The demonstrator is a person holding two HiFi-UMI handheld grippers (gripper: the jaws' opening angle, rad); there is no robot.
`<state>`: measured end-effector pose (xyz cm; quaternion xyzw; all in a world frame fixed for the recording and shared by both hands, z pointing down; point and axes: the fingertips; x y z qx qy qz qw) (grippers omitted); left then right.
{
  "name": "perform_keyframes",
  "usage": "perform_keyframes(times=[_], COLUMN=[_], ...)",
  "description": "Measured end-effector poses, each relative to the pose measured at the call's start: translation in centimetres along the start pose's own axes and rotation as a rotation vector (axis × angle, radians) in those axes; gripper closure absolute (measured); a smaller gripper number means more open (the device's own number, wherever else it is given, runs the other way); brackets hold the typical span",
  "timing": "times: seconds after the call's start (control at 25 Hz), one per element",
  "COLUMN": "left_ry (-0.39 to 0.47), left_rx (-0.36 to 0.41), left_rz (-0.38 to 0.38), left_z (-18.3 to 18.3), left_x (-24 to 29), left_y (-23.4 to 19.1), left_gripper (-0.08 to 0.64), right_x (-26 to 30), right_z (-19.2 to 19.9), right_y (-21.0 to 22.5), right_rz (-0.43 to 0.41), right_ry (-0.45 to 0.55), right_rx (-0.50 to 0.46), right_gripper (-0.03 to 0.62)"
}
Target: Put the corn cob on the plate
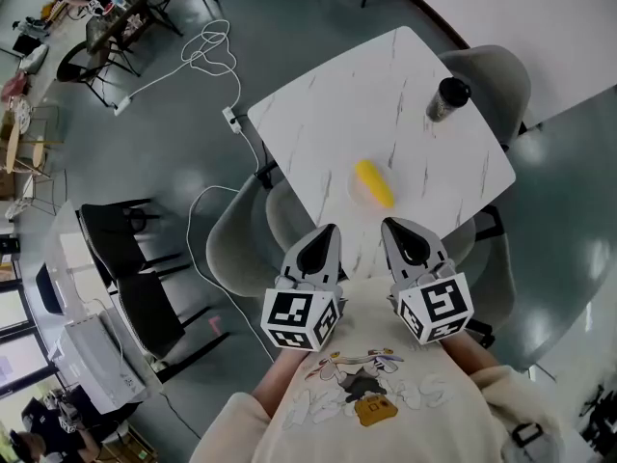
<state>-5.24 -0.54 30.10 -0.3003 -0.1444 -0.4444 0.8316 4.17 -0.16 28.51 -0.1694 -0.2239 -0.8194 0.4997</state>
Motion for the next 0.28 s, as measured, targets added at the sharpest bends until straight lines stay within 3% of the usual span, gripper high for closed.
perform_keyframes(times=[0.28], left_ry=[-0.013], left_rx=[-0.003], left_rz=[-0.029], left_z=[0.79], left_x=[0.06], left_y=[-0.84], left_gripper=[0.554], right_x=[-0.26], right_z=[0.06], right_y=[0.23], right_rz=[0.010], right_ry=[0.014], right_rx=[-0.003], right_gripper=[0.587])
Point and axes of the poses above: the fingertips, and each gripper's own axes: x forward along the fingers, y to its right, z out of its underside, and after that the axes turned 6 degrees about -y, right-handed
